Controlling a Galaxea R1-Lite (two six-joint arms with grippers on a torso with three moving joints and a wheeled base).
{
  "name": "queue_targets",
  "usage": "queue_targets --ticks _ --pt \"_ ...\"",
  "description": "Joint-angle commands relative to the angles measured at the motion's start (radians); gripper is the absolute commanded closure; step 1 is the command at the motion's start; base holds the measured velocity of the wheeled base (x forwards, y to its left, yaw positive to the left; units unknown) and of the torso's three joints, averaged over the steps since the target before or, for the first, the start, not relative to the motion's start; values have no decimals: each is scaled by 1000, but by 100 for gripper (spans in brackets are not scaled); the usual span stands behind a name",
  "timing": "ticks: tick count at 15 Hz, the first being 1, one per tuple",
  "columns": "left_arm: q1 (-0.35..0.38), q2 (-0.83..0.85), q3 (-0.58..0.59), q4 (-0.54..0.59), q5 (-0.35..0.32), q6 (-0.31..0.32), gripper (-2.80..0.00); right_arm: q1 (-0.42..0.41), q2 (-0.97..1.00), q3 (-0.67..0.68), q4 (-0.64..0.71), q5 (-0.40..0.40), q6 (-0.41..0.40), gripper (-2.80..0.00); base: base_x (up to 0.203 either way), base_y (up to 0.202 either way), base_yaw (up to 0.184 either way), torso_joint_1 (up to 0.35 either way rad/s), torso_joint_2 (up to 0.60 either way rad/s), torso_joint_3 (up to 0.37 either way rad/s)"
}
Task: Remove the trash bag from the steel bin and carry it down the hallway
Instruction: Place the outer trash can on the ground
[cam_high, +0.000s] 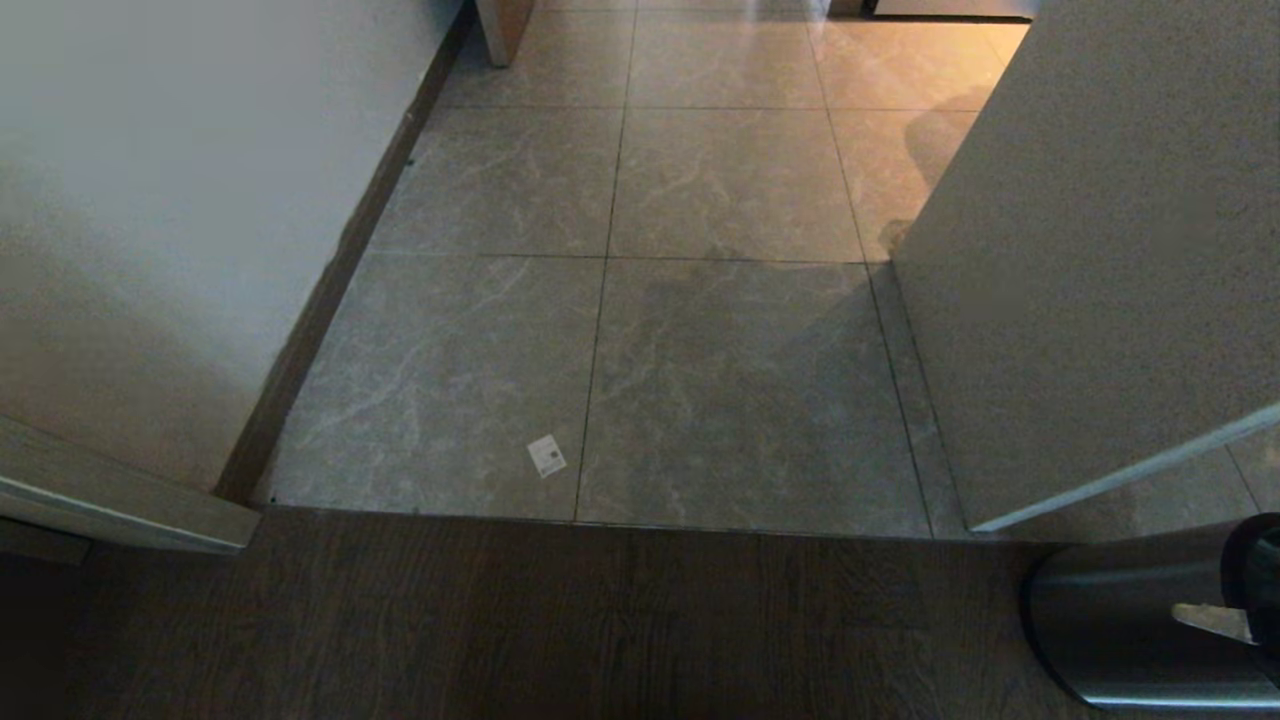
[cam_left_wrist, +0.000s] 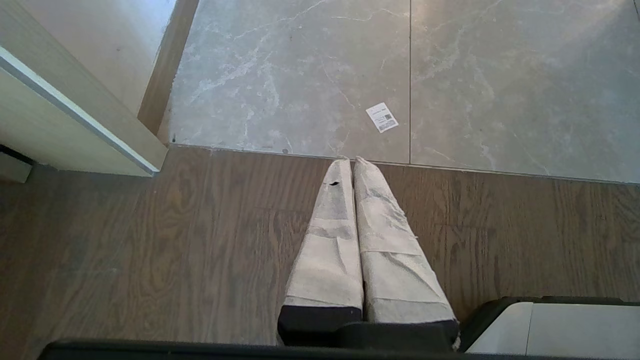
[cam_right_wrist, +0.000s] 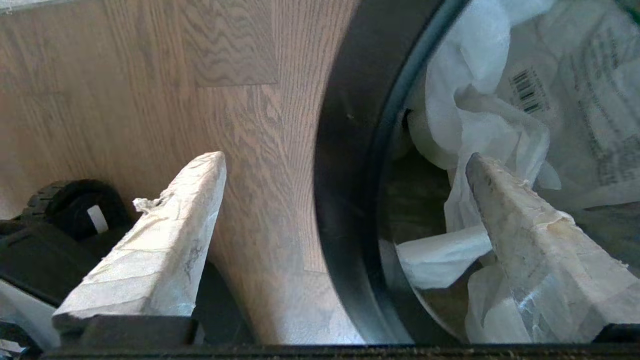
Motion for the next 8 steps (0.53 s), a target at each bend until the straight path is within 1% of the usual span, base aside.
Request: queue_targets --ticks 1,2,3,6,8 --pt "0 0 0 0 0 0 0 0 31 -11 -3 4 -5 -280 0 0 0 0 0 0" --pt "0 0 0 0 0 0 0 0 37 -14 -3 7 -5 -280 0 0 0 0 0 0" --pt "0 0 0 0 0 0 0 0 37 -15 -3 6 -5 0 0 0 0 0 0 0" --pt "0 0 0 0 0 0 0 0 30 -13 -3 6 -16 0 0 0 0 0 0 0" --pt "0 0 0 0 0 0 0 0 25 -7 -1 5 -69 0 0 0 0 0 0 0"
